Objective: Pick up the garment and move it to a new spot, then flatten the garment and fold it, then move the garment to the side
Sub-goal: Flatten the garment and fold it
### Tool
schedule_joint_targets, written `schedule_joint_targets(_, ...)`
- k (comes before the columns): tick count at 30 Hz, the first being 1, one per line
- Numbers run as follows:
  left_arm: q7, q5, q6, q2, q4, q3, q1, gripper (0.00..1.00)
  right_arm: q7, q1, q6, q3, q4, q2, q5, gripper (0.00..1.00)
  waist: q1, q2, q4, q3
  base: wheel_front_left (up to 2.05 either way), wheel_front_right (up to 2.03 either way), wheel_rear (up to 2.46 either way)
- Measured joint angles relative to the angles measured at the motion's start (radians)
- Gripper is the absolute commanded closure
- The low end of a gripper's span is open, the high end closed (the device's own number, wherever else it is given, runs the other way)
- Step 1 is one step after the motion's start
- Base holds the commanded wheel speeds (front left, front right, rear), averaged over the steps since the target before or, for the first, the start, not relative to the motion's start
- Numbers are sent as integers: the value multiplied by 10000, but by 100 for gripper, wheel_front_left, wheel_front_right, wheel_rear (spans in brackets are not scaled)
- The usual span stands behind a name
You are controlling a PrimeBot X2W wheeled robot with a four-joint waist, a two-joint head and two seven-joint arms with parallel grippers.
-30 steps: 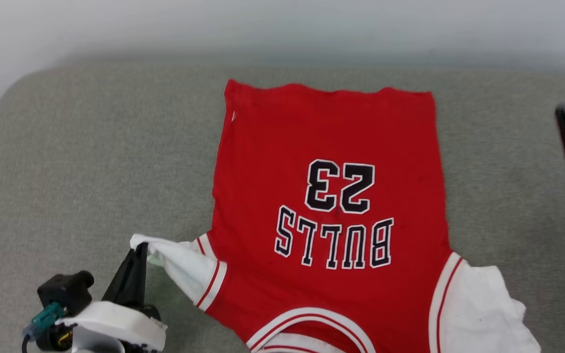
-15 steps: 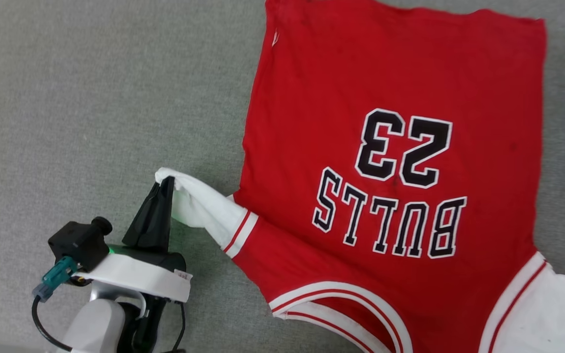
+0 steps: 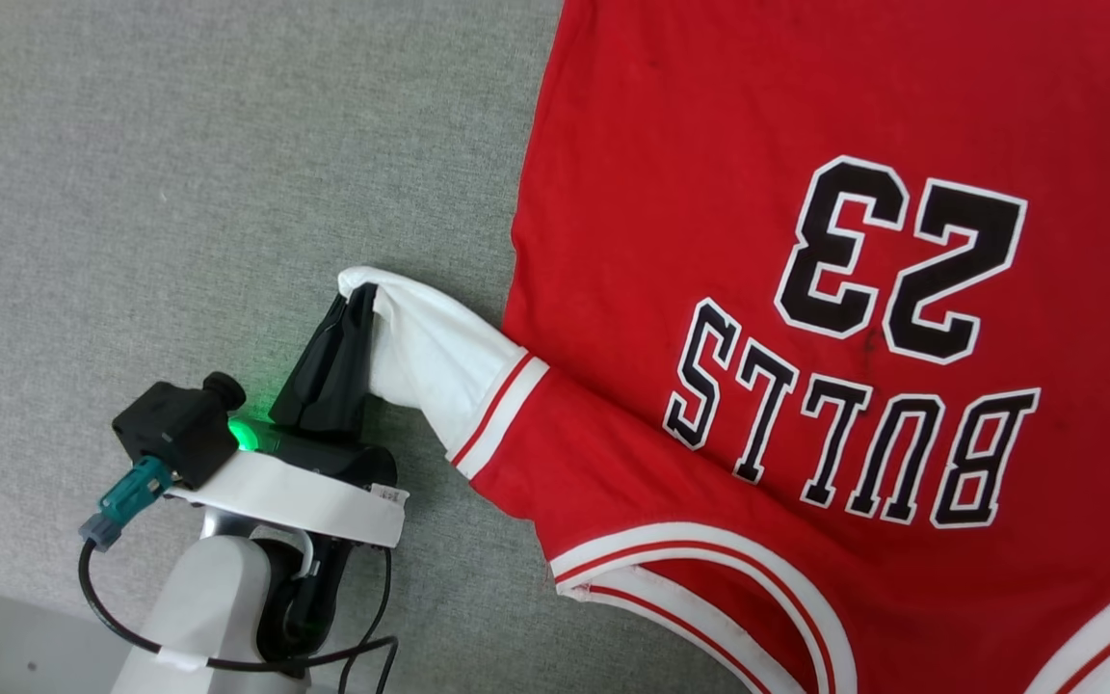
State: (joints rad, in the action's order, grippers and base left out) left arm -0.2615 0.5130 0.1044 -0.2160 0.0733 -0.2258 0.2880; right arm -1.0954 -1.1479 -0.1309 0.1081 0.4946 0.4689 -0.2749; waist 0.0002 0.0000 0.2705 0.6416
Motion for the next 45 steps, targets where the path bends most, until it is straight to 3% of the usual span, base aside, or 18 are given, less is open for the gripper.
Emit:
schedule_joint_targets(5, -13, -115, 105, 136, 107, 61, 90, 100, -31, 127, 2, -40, 173, 58, 48, 0, -3, 0, 97, 220, 0, 0, 0)
schedule_joint_targets(6, -15, -148, 115, 146, 142, 73, 96, 100, -35, 133, 2, -48, 188, 94, 52, 62, -3, 0, 100, 219, 0, 0, 0)
schedule_joint_targets(7, -15, -176, 127, 163, 173, 81, 111, 100, 12, 162, 2, -12, 180, 148, 65, 100, -3, 0, 103, 214, 0, 0, 0)
schedule_joint_targets(19, -15, -336, 224, 293, 617, 376, -151, 100, 1684, 539, -4, 414, 449, 186, -104, 100, -1, 0, -193, -647, 0, 0, 0)
schedule_joint_targets(25, -15, -431, 234, 291, 855, 616, -825, 100, 2458, 1641, -6, 1425, -201, 1053, -1331, 100, -2, 0, -459, -1675, 0, 0, 0)
schedule_joint_targets(32, -15, -500, 100, 238, 1012, 802, -1626, 100, 2892, 3834, -4, 1939, -1981, 2391, -2824, 100, -2, 1, -944, -2892, 0, 0, 0)
schedule_joint_targets(36, -13, -506, 0, 196, 1080, 844, -1992, 100, 3030, 5601, -4, 1662, -3074, 2997, -3453, 100, -3, 1, -1230, -3533, 0, 0, 0)
schedule_joint_targets(45, 31, -389, -268, 29, 957, 1068, -2850, 100, 3087, 9561, -4, -21, -4800, 3145, -3889, 100, -4, 1, -2034, -4503, 0, 0, 0)
